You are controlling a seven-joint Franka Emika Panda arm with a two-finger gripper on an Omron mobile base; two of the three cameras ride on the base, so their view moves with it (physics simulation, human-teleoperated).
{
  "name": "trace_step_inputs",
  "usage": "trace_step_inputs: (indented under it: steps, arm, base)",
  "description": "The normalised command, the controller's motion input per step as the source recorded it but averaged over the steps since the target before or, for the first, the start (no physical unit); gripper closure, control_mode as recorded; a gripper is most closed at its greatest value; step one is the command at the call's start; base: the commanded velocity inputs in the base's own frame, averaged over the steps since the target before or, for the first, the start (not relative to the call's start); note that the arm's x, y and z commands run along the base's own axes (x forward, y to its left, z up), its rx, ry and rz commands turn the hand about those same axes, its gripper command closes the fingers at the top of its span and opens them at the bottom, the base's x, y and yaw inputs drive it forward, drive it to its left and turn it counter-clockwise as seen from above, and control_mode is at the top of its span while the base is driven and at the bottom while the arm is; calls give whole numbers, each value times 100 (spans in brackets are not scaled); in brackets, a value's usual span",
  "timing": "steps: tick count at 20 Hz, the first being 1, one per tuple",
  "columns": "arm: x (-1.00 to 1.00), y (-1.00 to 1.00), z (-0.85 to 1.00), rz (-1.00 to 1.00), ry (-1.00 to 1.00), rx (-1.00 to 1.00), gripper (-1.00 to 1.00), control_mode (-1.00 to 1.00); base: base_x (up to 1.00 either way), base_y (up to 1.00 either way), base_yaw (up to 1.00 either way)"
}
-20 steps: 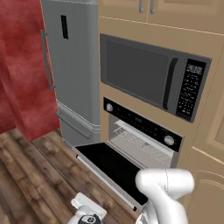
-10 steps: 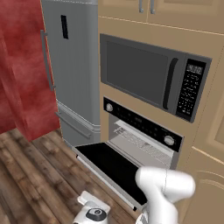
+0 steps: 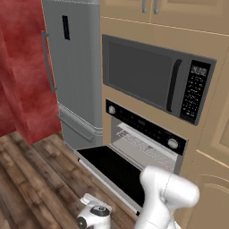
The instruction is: Place the fish on the bottom rack of the oven, and slide the tray back inside. Close the oven door.
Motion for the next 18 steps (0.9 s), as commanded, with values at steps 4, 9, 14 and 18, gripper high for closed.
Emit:
trace_step_inputs:
  steps: [4,9,14,18]
  arm:
    - [47,23,-99,-10,-4,-16,-100,-100]
    - [35,1,-100,-16,-14,-22,-100,-100]
    - [17,-4,-100,-24,-24,-24,-100,-100]
    - [4,-18,-84,-25,-34,-30,-100,-100]
  base:
    - [0,0,0]
    - [0,0,0]
    - [0,0,0]
    - [0,0,0]
